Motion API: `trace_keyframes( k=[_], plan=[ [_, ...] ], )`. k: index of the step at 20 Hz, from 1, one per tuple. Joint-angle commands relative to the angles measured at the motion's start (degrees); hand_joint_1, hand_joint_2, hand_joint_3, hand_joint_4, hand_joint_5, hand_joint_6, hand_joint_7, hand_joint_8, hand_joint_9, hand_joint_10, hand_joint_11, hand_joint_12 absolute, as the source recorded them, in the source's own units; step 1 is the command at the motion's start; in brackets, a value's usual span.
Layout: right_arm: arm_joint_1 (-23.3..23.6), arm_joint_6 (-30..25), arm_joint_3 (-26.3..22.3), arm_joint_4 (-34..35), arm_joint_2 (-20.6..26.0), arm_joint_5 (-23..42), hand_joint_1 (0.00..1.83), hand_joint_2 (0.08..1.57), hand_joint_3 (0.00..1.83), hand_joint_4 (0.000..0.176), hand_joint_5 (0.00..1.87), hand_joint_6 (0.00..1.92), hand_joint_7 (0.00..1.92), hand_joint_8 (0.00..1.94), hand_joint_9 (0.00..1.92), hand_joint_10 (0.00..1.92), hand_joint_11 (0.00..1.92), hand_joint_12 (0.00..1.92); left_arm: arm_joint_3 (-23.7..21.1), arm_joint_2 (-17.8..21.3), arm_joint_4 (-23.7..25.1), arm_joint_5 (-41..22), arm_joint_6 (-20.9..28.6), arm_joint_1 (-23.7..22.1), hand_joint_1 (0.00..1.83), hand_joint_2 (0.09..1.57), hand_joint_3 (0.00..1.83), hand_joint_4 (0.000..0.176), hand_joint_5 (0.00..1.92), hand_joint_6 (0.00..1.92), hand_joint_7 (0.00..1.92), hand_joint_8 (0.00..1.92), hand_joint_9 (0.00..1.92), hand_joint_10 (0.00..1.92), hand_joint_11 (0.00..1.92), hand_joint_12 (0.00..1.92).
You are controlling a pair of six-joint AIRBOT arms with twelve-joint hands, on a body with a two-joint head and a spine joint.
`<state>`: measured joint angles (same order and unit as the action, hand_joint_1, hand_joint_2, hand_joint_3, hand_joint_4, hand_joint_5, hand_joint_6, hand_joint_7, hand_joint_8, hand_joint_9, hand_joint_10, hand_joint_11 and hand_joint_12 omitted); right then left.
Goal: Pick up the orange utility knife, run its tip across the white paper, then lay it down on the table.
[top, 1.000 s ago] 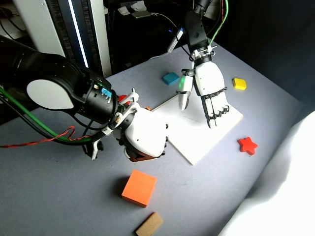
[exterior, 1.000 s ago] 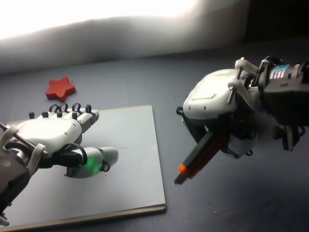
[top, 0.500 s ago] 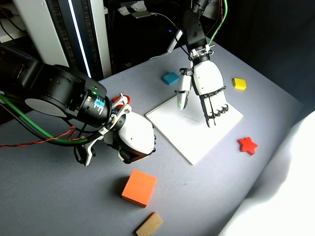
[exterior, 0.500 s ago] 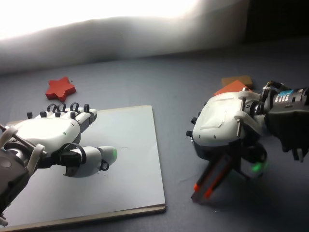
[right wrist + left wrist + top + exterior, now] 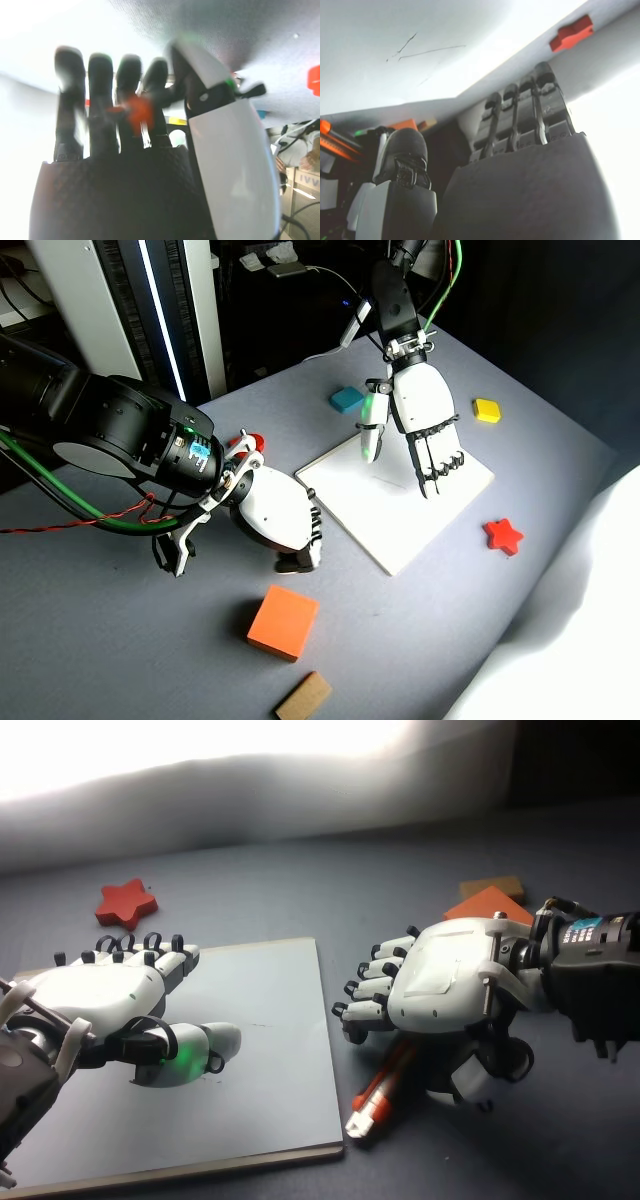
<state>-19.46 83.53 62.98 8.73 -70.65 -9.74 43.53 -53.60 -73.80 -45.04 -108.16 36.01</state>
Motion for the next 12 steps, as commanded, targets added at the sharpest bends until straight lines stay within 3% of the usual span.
trace_keyframes(
  k=[1,2,3,4,5,6,8,9,10,11,12],
  plan=[
    [0.4,0.6,-0.1,0.0,0.5,4.7,0.75,0.98,0.40,0.000,0.00,0.82,0.02,0.83,0.00,1.25,0.00,1.92,0.2,0.2,2.9,-3.9,0.1,-0.3,0.04,1.31,0.00,0.000,0.00,0.00,0.00,0.00,0.00,0.00,0.00,0.28],
    [0.4,1.0,-0.2,0.0,0.6,4.6,0.77,0.93,0.36,0.000,0.00,0.42,0.00,0.50,0.00,0.76,0.00,1.61,0.2,0.3,2.9,-4.0,0.2,-0.3,0.03,1.31,0.00,0.000,0.00,0.00,0.00,0.00,0.00,0.00,0.00,0.28],
    [0.5,1.1,-0.3,0.0,0.8,4.6,0.70,0.92,0.29,0.000,0.00,0.11,0.00,0.24,0.00,0.33,0.00,0.98,0.2,0.3,2.9,-4.0,0.2,-0.3,0.04,1.31,0.00,0.000,0.00,0.00,0.00,0.00,0.00,0.00,0.00,0.27],
    [0.6,1.1,-0.7,0.0,1.2,4.3,0.65,0.96,0.26,0.000,0.00,0.02,0.03,0.05,0.00,0.14,0.00,0.37,0.2,0.3,2.9,-4.0,0.2,-0.3,0.05,1.31,0.00,0.000,0.00,0.00,0.00,0.00,0.00,0.00,0.00,0.27],
    [0.8,1.1,-1.1,0.0,1.7,3.9,0.61,0.98,0.23,0.000,0.00,0.00,0.04,0.01,0.00,0.13,0.00,0.07,0.2,0.3,2.9,-4.0,0.2,-0.3,0.05,1.31,0.00,0.000,0.00,0.00,0.00,0.00,0.00,0.00,0.00,0.25],
    [1.3,1.1,-2.1,0.1,2.7,2.3,0.46,1.02,0.23,0.000,0.00,0.00,0.05,0.01,0.00,0.12,0.00,0.00,0.2,0.3,2.9,-4.0,0.2,-0.3,0.05,1.31,0.00,0.000,0.00,0.00,0.00,0.00,0.00,0.00,0.00,0.24],
    [2.4,1.1,-4.3,1.0,5.0,0.1,0.24,1.08,0.19,0.000,0.01,0.01,0.09,0.02,0.00,0.22,0.00,0.01,0.1,0.3,3.0,-4.0,0.1,-0.2,0.08,1.31,0.00,0.000,0.01,0.00,0.00,0.00,0.02,0.01,0.00,0.31],
    [2.9,1.2,-5.2,1.4,5.9,-1.3,0.19,1.13,0.09,0.000,0.05,0.05,0.14,0.03,0.00,0.38,0.00,0.33,0.1,0.3,3.0,-4.0,0.0,-0.2,0.10,1.31,0.00,0.000,0.03,0.01,0.06,0.01,0.06,0.02,0.00,0.37],
    [3.9,5.0,-6.3,6.0,7.3,-3.6,0.12,1.16,0.05,0.000,0.08,0.10,0.18,0.04,0.00,0.50,0.00,0.70,0.1,0.3,3.0,-4.0,-0.1,-0.2,0.13,1.30,0.00,0.000,0.07,0.01,0.11,0.01,0.10,0.02,0.00,0.44],
    [4.7,10.9,-7.0,12.3,8.5,-6.0,0.04,1.18,0.04,0.000,0.14,0.18,0.25,0.06,0.00,0.71,0.00,1.13,0.0,0.3,3.1,-4.0,-0.1,-0.2,0.15,1.30,0.00,0.000,0.14,0.03,0.20,0.02,0.20,0.05,0.00,0.69],
    [5.7,16.7,-7.6,18.6,9.7,-8.0,0.03,1.19,0.02,0.000,0.08,0.47,0.29,0.12,0.00,0.85,0.00,1.40,0.0,0.3,3.2,-4.0,-0.1,-0.2,0.15,1.30,0.00,0.000,0.19,0.02,0.27,0.02,0.27,0.05,0.00,0.85]
  ],
)
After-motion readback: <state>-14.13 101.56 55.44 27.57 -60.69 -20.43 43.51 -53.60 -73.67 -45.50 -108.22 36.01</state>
